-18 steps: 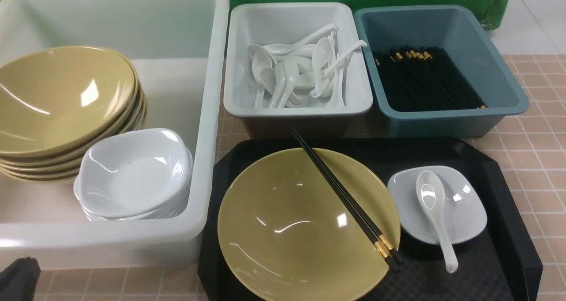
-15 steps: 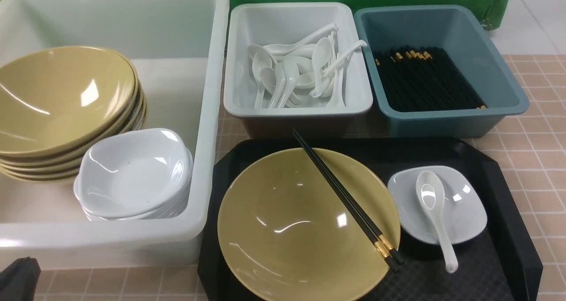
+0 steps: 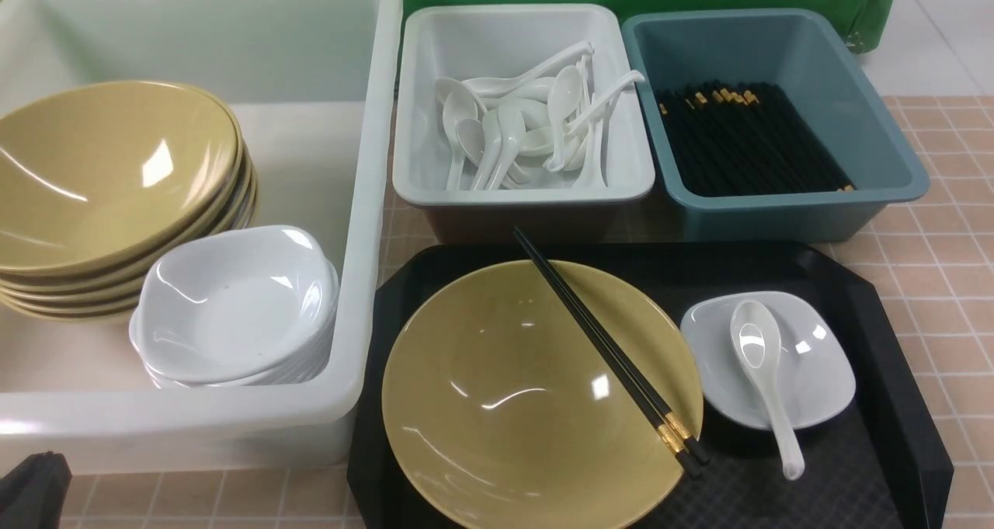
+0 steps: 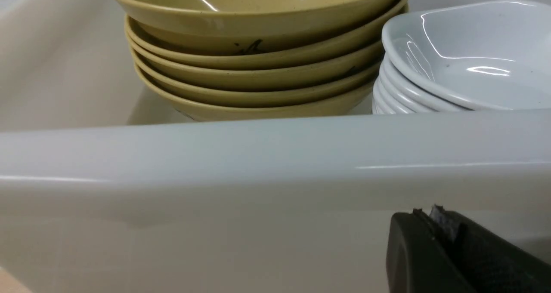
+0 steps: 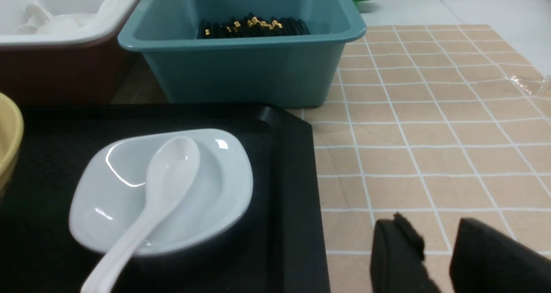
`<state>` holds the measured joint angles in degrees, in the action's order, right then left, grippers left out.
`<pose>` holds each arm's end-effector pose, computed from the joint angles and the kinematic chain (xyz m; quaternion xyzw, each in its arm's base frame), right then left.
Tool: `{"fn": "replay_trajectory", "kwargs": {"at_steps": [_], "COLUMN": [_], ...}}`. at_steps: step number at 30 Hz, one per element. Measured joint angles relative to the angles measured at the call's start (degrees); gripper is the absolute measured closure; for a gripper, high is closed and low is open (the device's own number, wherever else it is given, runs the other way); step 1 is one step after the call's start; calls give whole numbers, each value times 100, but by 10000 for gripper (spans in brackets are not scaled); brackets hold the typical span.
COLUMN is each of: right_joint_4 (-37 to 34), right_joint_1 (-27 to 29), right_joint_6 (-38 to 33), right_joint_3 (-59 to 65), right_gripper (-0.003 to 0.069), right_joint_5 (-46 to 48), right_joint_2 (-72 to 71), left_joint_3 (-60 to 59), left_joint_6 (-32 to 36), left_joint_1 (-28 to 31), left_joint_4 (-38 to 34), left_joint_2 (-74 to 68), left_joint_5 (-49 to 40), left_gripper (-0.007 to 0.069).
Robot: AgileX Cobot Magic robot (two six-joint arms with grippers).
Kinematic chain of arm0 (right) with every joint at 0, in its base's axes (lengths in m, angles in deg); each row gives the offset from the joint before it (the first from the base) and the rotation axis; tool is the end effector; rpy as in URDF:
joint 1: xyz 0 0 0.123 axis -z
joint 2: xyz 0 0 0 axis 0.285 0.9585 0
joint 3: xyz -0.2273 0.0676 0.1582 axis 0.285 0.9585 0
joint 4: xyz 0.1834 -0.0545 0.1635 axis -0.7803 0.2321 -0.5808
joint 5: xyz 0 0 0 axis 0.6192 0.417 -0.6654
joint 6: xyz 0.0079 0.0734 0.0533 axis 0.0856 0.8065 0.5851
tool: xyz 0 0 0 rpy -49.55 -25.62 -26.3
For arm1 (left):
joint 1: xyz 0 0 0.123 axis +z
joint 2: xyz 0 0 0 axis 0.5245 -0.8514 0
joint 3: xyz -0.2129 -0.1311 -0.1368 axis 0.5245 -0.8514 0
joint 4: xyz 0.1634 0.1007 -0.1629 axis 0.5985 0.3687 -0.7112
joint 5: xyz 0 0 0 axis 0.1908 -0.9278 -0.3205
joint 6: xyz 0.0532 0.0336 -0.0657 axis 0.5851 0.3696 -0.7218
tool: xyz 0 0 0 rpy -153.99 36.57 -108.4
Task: On brown table put chopsticks spoon bowls plates into blue grey white boxes.
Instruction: 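Move the grippers toward the tableware on the black tray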
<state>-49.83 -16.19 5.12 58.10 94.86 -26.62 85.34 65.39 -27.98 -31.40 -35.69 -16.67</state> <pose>0.0541 -0.0027 0.1764 0.0312 0.7844 0.0040 0.6195 0.0541 0.0014 0.1776 0.0035 0.7841 0.0279 0.6200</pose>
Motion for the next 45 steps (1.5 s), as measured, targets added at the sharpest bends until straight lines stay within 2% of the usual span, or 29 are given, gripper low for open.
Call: {"fn": "replay_trajectory", "kwargs": {"at_steps": [27,31,35,38,39,40,42,44,45], "right_joint_4": [-11,-17,-22,-320,-430,-936,-1751,-2415,-2501], "right_joint_1": [0,0,0,0,0,0,0,0,0], "right_joint_6": [77,81,88,598,675,1251,2491,3632,3817], "right_joint_3": [0,0,0,0,0,0,0,0,0], "right_gripper": [419,419,419,419,419,419,419,419,419], "right_joint_5": [0,0,0,0,0,0,7,26,26], "right_joint_2": [0,0,0,0,0,0,0,0,0], "left_joint_3": [0,0,0,0,0,0,0,0,0], "left_joint_6": [0,-95,-411,-1226,-1298,-1840,-2261,-2403,-2397], "left_joint_1": [0,0,0,0,0,0,0,0,0], "left_joint_4": [-7,-290,-1051,-2661,-2788,-3799,-4719,-5245,-5334], "left_joint_2": [0,0,0,0,0,0,0,0,0], "left_joint_5": [0,0,83,268,268,292,303,303,303], "left_gripper": [623,623,623,623,623,623,623,623,623]}}
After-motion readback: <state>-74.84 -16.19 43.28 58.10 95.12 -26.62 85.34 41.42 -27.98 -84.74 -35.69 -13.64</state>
